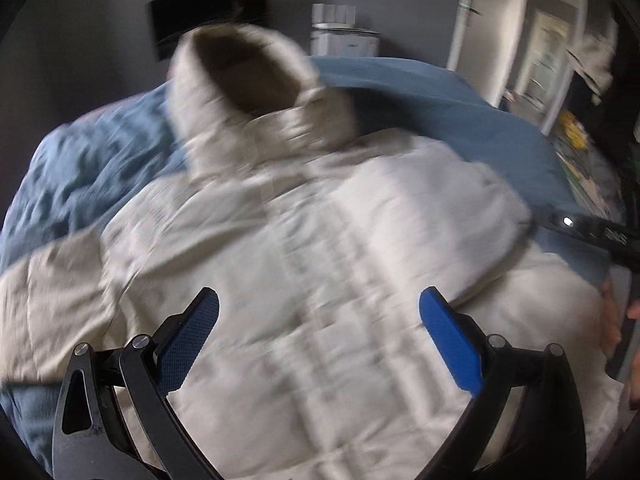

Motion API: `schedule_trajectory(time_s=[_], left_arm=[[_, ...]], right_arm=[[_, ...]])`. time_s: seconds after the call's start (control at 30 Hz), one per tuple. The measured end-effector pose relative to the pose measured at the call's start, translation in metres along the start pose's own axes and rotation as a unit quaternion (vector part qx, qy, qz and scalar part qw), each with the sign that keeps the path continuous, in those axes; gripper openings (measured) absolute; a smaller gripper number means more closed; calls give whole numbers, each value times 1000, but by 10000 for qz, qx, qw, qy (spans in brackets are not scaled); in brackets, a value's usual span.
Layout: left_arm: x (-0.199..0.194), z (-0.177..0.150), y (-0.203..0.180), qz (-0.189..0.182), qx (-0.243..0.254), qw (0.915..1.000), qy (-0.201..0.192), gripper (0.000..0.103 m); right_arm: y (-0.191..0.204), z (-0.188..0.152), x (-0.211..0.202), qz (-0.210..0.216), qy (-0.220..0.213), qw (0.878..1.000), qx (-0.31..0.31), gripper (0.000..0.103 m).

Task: Fold large clothes
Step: 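Carry the held sleeve across the jacket chest with the right tool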

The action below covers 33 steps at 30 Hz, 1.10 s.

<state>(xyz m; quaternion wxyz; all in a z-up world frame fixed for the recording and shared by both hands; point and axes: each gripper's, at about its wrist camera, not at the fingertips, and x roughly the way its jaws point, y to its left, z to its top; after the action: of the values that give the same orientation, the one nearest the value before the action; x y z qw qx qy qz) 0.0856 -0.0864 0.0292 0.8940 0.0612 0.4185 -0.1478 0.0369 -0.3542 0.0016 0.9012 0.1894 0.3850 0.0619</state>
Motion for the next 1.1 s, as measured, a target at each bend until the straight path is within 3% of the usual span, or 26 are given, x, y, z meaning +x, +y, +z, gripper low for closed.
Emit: schedule_trajectory(time_s=[0.17, 0.3, 0.5, 0.57, 0.63, 0.67, 0.73, 0.8, 0.9, 1.1], left_arm=[[31, 21, -78, -91, 707, 9973, 192, 96], [63, 17, -120, -107, 1111, 9930, 398, 96], [104, 11, -159, 106, 1662, 9843, 583, 94], [114, 8, -166, 389, 1949, 9784, 562, 82], [117, 5, -168, 519, 2196, 9730, 488, 47], [115, 5, -165, 428, 2202, 9735, 442, 39], [105, 12, -147, 65, 1817, 9827, 348, 16], [90, 16, -120, -99, 1287, 9915, 133, 12], [68, 19, -84, -57, 756, 9971, -110, 10], [20, 13, -21, -50, 9, 9991, -414, 7]], right_arm=[[-41, 6, -6, 173, -349, 9969, 678, 65], [-60, 8, -5, 240, -516, 9936, 975, 65], [-54, 3, 7, 243, -405, 9960, 762, 65], [-50, 0, 8, 211, -420, 9969, 637, 65], [-47, 0, 7, 170, -507, 9970, 552, 65], [-46, -2, 4, 167, -556, 9969, 536, 65], [-46, -2, 3, 180, -603, 9965, 545, 65], [-47, -2, 4, 198, -612, 9964, 557, 65], [-43, -3, 6, 144, -593, 9970, 469, 65], [-20, -8, 12, 1, -549, 9984, -105, 65]])
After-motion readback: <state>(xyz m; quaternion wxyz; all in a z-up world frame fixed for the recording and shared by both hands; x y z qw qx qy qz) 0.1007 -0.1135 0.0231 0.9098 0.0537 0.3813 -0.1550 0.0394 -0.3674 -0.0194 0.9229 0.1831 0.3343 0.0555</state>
